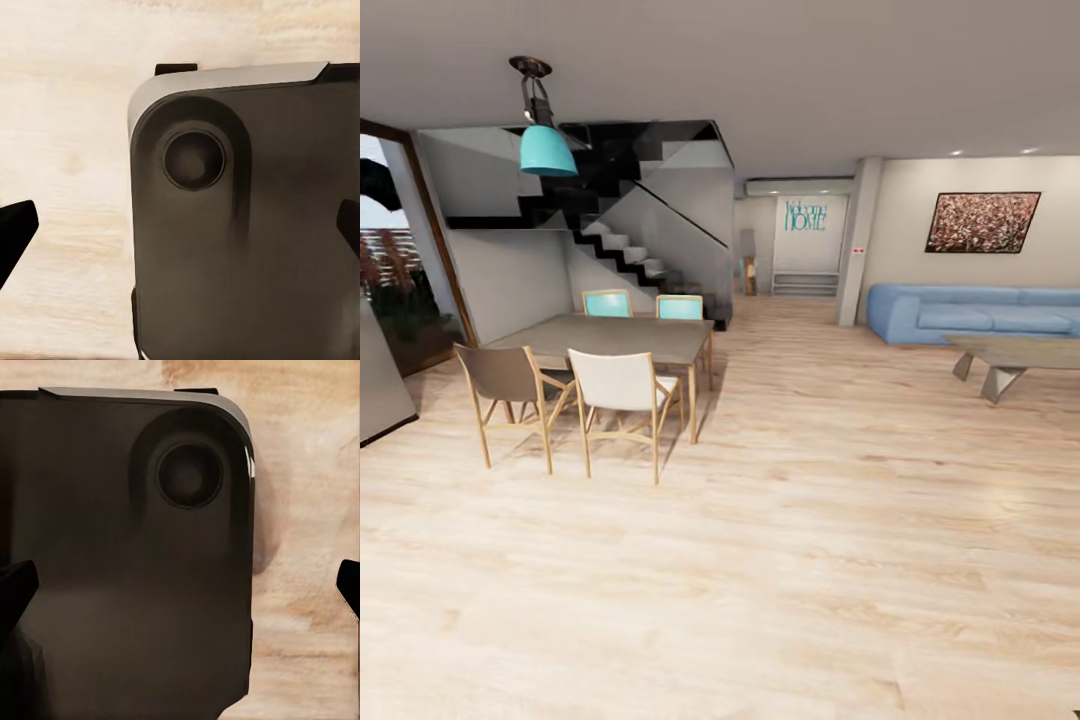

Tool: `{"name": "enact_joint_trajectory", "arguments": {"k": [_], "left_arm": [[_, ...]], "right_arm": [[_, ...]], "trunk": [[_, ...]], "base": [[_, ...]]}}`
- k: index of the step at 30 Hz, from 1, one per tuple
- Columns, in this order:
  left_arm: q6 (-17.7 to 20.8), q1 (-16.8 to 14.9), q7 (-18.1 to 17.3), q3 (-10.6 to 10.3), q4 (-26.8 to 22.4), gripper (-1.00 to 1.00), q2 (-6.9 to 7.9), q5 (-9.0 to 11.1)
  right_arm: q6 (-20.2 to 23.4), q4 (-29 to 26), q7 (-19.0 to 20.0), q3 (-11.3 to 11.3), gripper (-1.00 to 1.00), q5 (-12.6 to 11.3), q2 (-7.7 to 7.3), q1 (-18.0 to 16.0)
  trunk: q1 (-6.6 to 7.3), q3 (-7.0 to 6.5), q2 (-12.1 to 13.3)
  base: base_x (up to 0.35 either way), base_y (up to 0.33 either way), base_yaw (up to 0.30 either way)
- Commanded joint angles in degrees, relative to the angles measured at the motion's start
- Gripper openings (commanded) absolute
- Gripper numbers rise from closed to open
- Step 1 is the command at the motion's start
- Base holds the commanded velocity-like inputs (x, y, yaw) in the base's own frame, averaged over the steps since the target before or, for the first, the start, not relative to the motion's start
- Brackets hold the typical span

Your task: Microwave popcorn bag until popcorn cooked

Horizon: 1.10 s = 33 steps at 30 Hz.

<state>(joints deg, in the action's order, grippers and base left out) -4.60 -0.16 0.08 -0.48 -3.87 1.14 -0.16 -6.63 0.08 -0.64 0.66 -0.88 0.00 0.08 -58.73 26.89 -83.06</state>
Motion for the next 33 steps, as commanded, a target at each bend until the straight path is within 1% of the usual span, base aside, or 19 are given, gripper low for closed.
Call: {"name": "enact_joint_trajectory", "arguments": {"k": [1,16,18,21,22,25,28,33], "left_arm": [[-0.15,-0.02,0.01,-0.05,0.01,1.0,0.0,-0.02],[-0.16,-0.02,0.01,0.18,-0.04,1.0,-0.15,0.14],[-0.16,-0.02,-0.02,0.46,-0.25,1.0,-1.01,0.18],[-0.18,-0.02,-0.21,0.66,-0.55,1.0,-2.77,0.23],[-0.17,-0.02,-0.28,0.66,-0.59,1.0,-4.04,0.21],[-0.15,-0.02,-0.3,0.67,-0.51,1.0,-6.56,0.17],[-0.15,-0.02,-0.28,0.68,-0.4,1.0,-7.17,0.2],[-0.06,-0.02,-0.26,0.74,0.1,1.0,-7.08,0.33]], "right_arm": [[-0.23,0.01,-0.07,0.05,1.0,-0.09,0.0,0.01],[-0.22,0.01,-0.07,-0.04,1.0,-0.09,0.0,0.01],[-0.23,0.01,-0.07,-0.04,1.0,-0.09,0.0,0.01],[-0.23,0.01,-0.07,-0.04,1.0,-0.08,0.0,0.01],[-0.23,0.01,-0.07,-0.04,1.0,-0.08,0.0,0.01],[-0.23,0.01,-0.07,-0.04,1.0,-0.09,0.0,0.01],[-0.23,0.01,-0.07,-0.04,1.0,-0.09,0.0,0.01],[-0.23,0.01,-0.07,-0.04,1.0,-0.09,0.0,0.01]], "trunk": [[0.0,0.04,-0.02],[0.0,0.04,-0.02],[0.0,0.04,-0.02],[0.0,0.04,-0.02],[0.0,0.04,-0.02],[0.0,0.04,-0.02],[0.0,0.04,-0.02],[0.0,0.04,-0.02]], "base": [[0.0,0.0,0.273],[0.0,0.0,0.273],[0.0,0.0,0.273],[0.0,0.0,0.273],[0.0,0.0,0.273],[0.0,0.0,0.274],[0.0,0.0,0.273],[0.0,0.0,0.273]]}}
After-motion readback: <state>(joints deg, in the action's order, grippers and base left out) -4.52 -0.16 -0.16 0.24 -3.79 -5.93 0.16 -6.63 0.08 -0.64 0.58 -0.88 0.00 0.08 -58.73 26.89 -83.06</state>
